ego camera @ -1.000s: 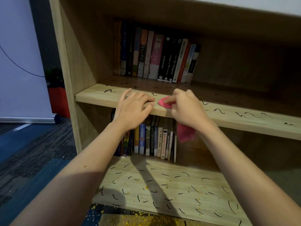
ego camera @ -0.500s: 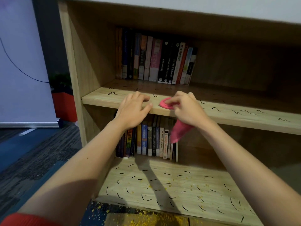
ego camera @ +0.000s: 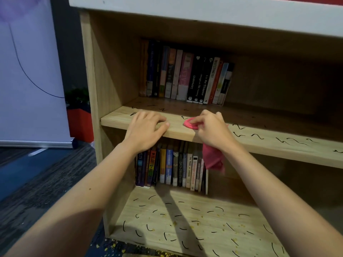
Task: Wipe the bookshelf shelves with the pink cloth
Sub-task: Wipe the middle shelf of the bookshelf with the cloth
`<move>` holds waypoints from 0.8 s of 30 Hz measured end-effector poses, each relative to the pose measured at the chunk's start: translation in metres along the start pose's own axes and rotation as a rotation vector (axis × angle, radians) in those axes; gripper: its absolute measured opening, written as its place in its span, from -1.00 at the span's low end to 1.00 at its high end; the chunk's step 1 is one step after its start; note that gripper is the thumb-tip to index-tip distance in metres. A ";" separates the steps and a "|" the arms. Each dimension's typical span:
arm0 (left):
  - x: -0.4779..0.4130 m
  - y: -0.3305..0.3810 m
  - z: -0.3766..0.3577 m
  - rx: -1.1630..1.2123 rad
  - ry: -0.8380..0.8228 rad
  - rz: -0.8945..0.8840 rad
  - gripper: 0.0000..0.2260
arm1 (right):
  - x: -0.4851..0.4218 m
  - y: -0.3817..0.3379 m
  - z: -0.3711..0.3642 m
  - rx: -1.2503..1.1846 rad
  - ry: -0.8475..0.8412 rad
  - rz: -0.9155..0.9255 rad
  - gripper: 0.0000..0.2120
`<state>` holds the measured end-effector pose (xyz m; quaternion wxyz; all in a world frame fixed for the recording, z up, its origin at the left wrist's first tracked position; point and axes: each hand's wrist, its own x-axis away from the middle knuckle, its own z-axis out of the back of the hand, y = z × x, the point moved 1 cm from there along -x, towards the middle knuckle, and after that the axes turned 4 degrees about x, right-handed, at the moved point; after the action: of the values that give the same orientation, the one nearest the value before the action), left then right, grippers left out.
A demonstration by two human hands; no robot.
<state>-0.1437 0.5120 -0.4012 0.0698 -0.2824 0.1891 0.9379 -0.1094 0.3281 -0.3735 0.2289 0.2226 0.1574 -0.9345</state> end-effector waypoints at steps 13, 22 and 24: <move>0.000 -0.004 -0.001 0.059 -0.019 0.008 -0.68 | 0.009 0.016 0.032 -0.572 -0.177 -0.060 -0.72; -0.014 0.073 -0.022 0.178 -0.103 0.218 -0.55 | 0.009 0.033 0.016 -0.730 -0.096 -0.067 -0.68; -0.019 0.084 -0.025 0.144 -0.123 0.280 -0.50 | 0.008 0.035 0.013 -0.807 -0.008 -0.148 -0.65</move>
<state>-0.1352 0.4246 -0.3835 -0.0300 -0.1897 0.2885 0.9380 -0.1026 0.2901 -0.3731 0.2304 0.0996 0.5260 -0.8126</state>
